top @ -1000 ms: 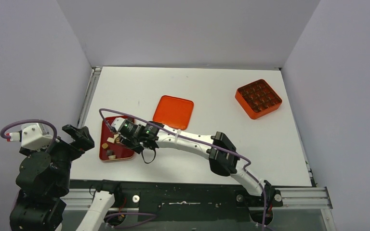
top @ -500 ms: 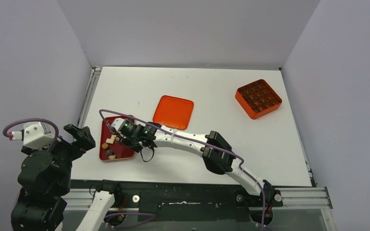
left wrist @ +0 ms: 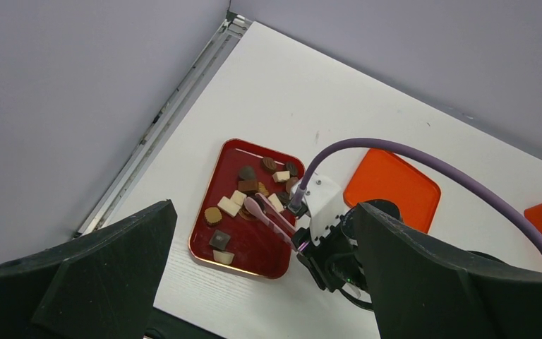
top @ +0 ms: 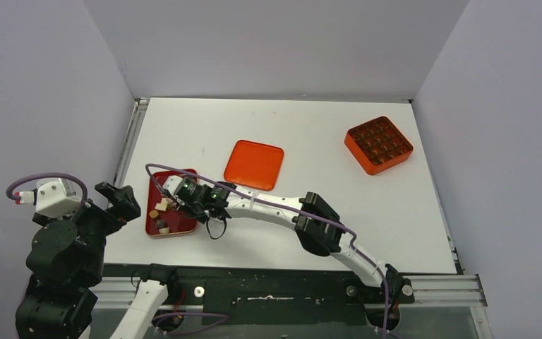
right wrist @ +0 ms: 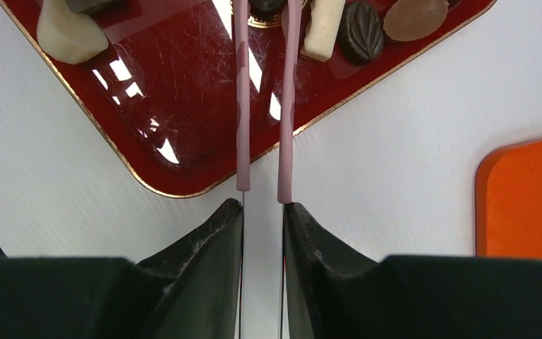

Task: Pack the chocolate
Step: Pick up the fake chocolate from the plate.

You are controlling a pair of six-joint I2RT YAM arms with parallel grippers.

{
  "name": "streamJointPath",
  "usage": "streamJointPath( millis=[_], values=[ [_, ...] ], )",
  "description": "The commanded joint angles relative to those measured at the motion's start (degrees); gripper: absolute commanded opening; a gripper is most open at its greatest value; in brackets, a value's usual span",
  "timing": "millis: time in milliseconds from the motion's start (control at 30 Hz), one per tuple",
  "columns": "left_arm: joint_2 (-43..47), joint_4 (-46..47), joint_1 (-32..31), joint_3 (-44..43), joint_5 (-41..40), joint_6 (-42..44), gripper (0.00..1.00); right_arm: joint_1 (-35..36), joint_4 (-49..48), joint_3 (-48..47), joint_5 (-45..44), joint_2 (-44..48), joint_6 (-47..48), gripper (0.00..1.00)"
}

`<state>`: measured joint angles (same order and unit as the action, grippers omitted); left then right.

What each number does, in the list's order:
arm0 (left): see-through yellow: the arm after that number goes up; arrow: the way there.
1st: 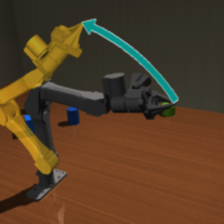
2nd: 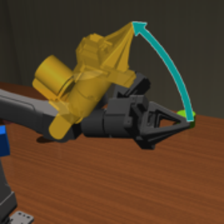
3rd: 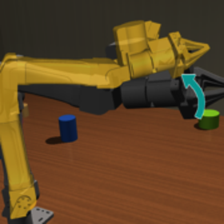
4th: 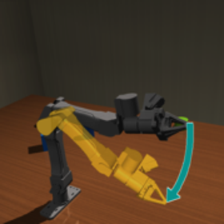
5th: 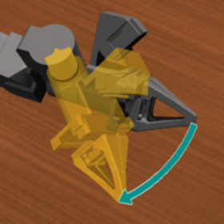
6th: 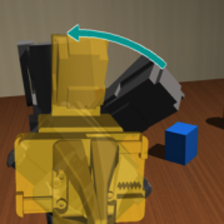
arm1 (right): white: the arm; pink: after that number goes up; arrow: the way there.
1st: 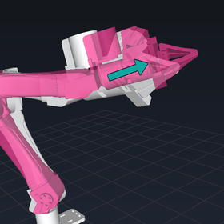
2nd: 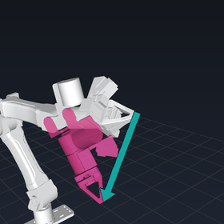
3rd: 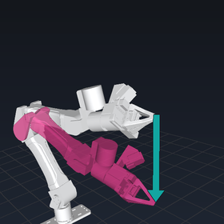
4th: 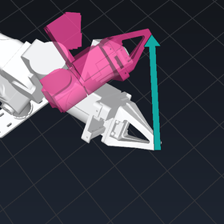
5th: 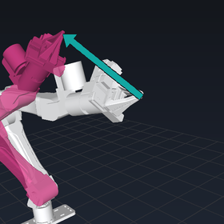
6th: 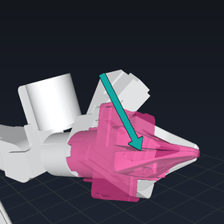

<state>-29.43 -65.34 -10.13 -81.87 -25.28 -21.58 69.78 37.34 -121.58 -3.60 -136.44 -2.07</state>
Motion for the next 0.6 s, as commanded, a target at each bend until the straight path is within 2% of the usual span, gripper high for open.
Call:
streamJointPath(
  millis=[0,167,567],
  values=[
    [-1.2,2.7,-0.5,0.3,0.5,1.2,0.97,-0.1,-2.2,1.1,0.6,5.0,0.6,0.20],
    [-1.4,3.0,-0.5,0.6,0.4,1.6,0.97,0.1,-2.2,3.0,2.5,7.9,0.1,0.20],
    [-0.7,4.3,-0.5,5.1,0.5,2.9,0.97,-2.5,-7.1,16.7,5.2,19.8,-3.2,0.18]
  ],
)
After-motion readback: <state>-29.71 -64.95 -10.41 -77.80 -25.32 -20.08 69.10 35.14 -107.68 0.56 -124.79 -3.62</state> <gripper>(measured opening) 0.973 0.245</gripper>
